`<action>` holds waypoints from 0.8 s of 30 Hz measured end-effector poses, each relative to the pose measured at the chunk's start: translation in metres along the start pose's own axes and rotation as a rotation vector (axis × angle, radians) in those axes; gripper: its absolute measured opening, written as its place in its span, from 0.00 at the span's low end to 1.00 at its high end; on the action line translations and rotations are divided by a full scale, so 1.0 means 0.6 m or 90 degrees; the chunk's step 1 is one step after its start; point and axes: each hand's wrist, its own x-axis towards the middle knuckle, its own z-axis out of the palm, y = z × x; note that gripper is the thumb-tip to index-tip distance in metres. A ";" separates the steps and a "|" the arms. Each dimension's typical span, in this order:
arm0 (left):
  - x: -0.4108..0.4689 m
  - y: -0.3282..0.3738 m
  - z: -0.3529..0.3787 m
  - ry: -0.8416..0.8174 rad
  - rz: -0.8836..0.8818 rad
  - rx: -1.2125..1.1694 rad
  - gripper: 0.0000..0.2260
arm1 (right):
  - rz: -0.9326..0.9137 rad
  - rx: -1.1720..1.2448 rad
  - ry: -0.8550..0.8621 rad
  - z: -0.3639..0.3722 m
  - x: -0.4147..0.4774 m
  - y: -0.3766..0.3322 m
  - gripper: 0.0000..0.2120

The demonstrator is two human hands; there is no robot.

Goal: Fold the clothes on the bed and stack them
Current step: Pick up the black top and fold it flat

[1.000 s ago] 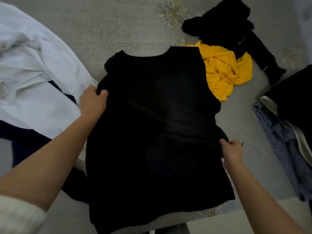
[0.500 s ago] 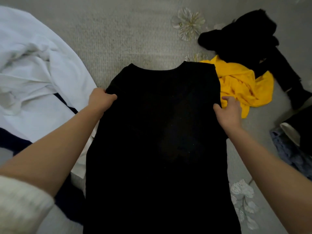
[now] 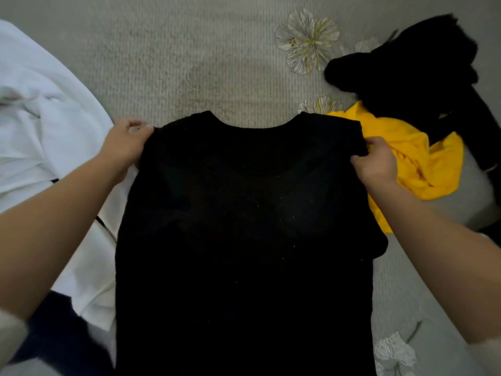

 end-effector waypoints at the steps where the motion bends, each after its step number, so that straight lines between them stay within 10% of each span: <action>1: 0.003 -0.002 0.001 -0.055 -0.017 0.006 0.06 | -0.006 -0.012 -0.013 0.003 0.006 0.000 0.24; 6: 0.017 0.012 0.016 -0.011 -0.015 0.083 0.18 | -0.134 -0.073 0.007 0.001 0.026 -0.027 0.28; 10: 0.013 0.041 0.030 -0.001 0.022 0.052 0.06 | -0.120 -0.037 -0.024 0.001 0.033 -0.042 0.27; 15: -0.024 0.083 -0.017 -0.005 0.084 -0.141 0.12 | -0.092 0.301 -0.019 -0.053 0.001 -0.037 0.05; 20: -0.141 0.081 -0.095 -0.073 0.171 -0.248 0.22 | -0.165 0.384 -0.061 -0.151 -0.084 0.021 0.19; 24: -0.257 -0.003 -0.161 -0.127 0.230 -0.269 0.06 | -0.199 0.502 -0.135 -0.212 -0.193 0.102 0.12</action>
